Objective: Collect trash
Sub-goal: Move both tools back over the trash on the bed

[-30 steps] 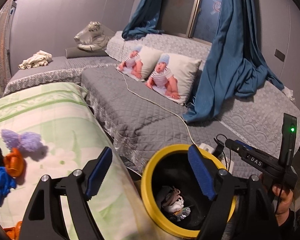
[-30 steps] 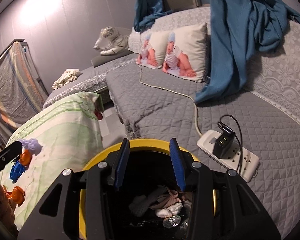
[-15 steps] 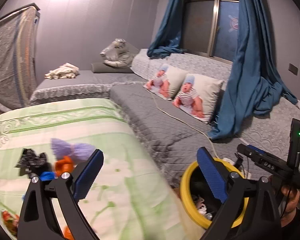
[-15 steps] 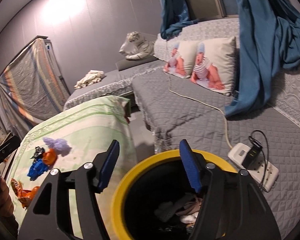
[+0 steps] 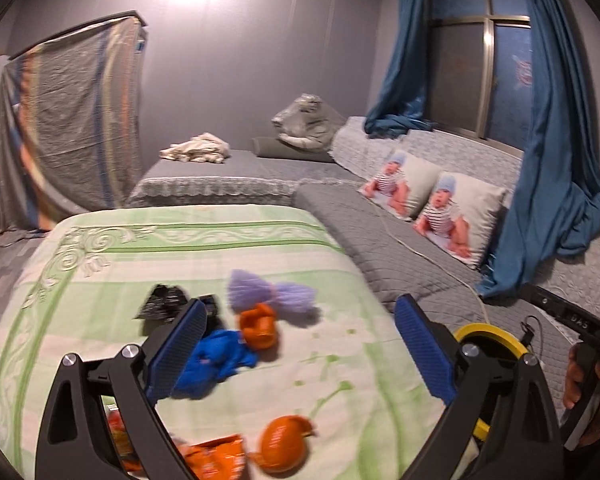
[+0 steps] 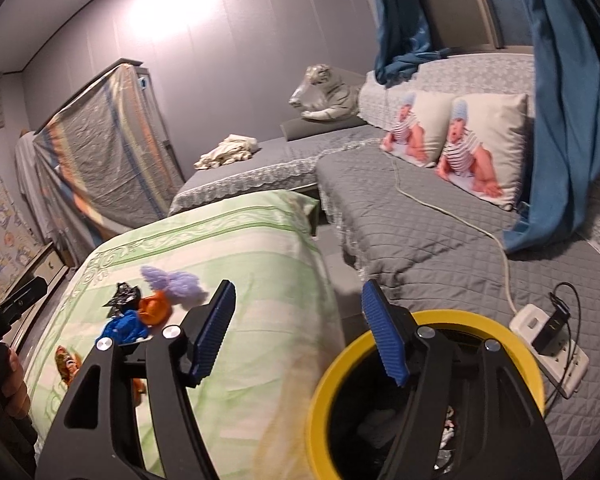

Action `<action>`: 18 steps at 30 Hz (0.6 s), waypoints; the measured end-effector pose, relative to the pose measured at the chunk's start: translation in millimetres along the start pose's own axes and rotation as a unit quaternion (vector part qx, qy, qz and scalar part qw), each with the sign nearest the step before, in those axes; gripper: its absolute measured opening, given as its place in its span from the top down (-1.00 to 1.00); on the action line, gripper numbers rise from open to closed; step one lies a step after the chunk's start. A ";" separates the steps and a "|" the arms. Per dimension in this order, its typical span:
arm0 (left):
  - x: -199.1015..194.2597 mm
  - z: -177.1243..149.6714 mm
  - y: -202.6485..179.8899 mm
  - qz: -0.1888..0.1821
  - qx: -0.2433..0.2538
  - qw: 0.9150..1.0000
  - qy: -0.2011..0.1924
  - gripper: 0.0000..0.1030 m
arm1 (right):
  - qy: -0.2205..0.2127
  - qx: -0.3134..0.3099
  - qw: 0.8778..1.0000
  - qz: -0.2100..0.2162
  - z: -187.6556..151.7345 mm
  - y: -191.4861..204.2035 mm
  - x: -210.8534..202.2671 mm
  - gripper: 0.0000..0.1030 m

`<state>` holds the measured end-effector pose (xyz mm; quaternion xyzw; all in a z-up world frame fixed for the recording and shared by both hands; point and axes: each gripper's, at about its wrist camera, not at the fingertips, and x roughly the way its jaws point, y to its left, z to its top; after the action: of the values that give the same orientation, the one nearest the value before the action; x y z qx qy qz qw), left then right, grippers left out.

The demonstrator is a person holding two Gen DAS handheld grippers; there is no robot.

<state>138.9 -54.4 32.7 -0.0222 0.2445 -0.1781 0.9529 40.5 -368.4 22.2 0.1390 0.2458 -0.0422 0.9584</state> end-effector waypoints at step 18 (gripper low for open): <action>-39.0 -36.8 97.7 0.090 -0.080 0.993 -0.005 -0.79 | 0.044 -0.053 0.992 0.107 -26.2 103.3 25.1 -0.28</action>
<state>121.7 52.3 5.6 -0.0767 0.2542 -0.0712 0.9615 65.8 -262.2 13.5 0.1153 0.2731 0.0797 0.9517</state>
